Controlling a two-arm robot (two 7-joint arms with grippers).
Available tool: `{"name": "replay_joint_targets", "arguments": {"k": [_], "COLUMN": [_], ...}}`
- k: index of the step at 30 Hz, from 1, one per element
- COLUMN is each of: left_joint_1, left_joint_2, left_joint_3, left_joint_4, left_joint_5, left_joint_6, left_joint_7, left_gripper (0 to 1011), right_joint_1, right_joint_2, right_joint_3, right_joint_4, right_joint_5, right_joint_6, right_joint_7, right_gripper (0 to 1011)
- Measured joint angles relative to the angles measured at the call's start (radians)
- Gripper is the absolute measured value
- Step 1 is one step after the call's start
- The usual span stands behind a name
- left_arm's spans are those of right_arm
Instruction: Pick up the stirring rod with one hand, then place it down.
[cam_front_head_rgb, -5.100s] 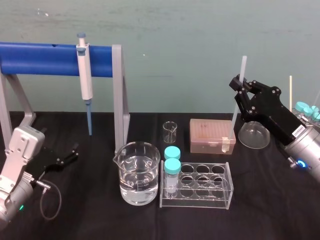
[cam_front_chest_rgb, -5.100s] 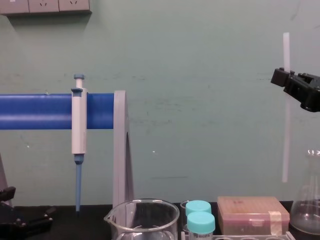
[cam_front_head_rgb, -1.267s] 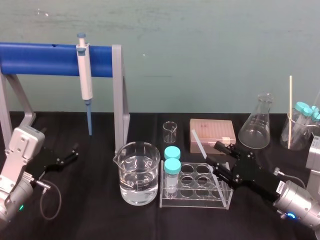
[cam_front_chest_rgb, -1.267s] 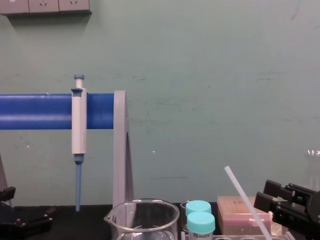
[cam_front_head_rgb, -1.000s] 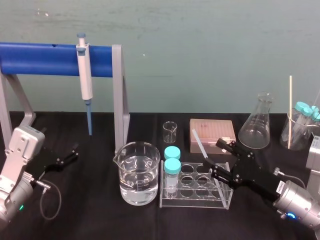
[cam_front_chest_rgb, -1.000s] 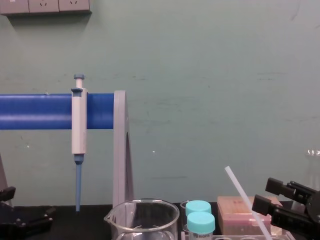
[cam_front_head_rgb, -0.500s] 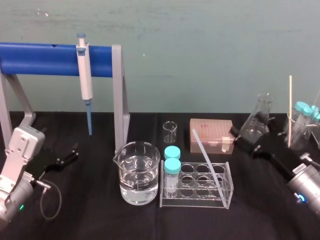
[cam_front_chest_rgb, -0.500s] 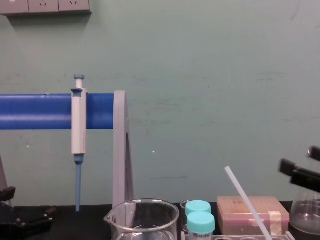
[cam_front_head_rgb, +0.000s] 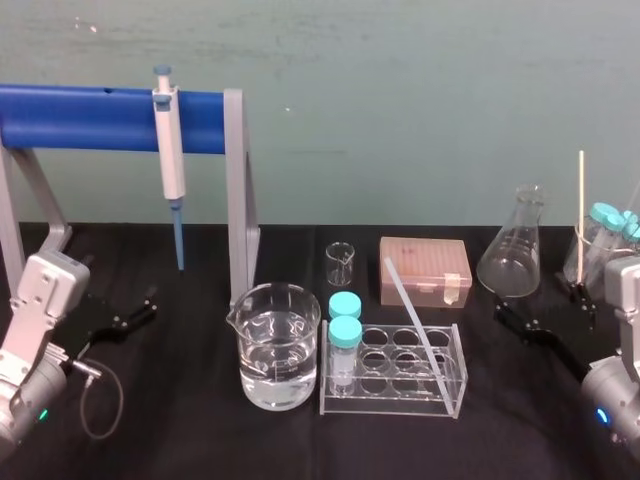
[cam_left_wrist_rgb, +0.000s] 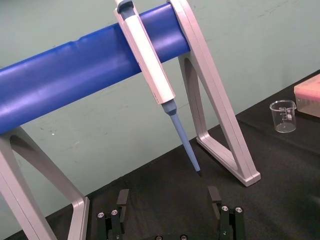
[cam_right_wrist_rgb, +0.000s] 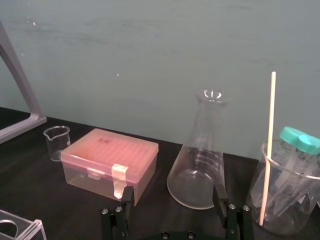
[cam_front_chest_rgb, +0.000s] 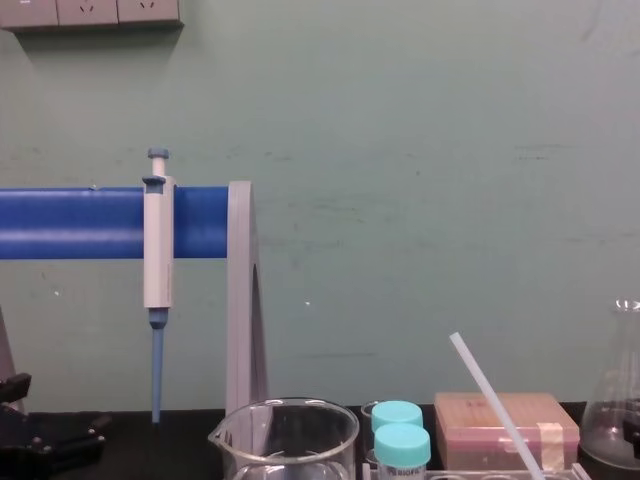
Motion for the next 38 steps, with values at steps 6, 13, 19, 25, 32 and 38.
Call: {"name": "replay_joint_targets", "arguments": {"k": [6, 13, 19, 25, 32, 38], "left_joint_1": [0.000, 0.000, 0.000, 0.000, 0.000, 0.000], "left_joint_2": [0.000, 0.000, 0.000, 0.000, 0.000, 0.000], "left_joint_3": [0.000, 0.000, 0.000, 0.000, 0.000, 0.000], "left_joint_4": [0.000, 0.000, 0.000, 0.000, 0.000, 0.000], "left_joint_5": [0.000, 0.000, 0.000, 0.000, 0.000, 0.000], "left_joint_6": [0.000, 0.000, 0.000, 0.000, 0.000, 0.000], "left_joint_7": [0.000, 0.000, 0.000, 0.000, 0.000, 0.000], "left_gripper": [1000, 1000, 1000, 1000, 1000, 1000], "right_joint_1": [0.000, 0.000, -0.001, -0.001, -0.002, -0.002], "right_joint_2": [0.001, 0.001, 0.002, 0.002, 0.002, 0.002], "right_joint_3": [0.001, 0.001, 0.001, 0.001, 0.001, 0.001], "right_joint_4": [-0.002, -0.004, -0.005, -0.006, -0.007, -0.007], "right_joint_5": [-0.001, -0.001, -0.001, -0.001, -0.001, -0.001], "right_joint_6": [-0.004, -0.007, -0.009, -0.011, -0.012, -0.012], "right_joint_7": [-0.003, -0.004, -0.004, -0.005, -0.006, -0.006], "right_gripper": [1004, 1004, 1004, 1004, 1004, 1004]}}
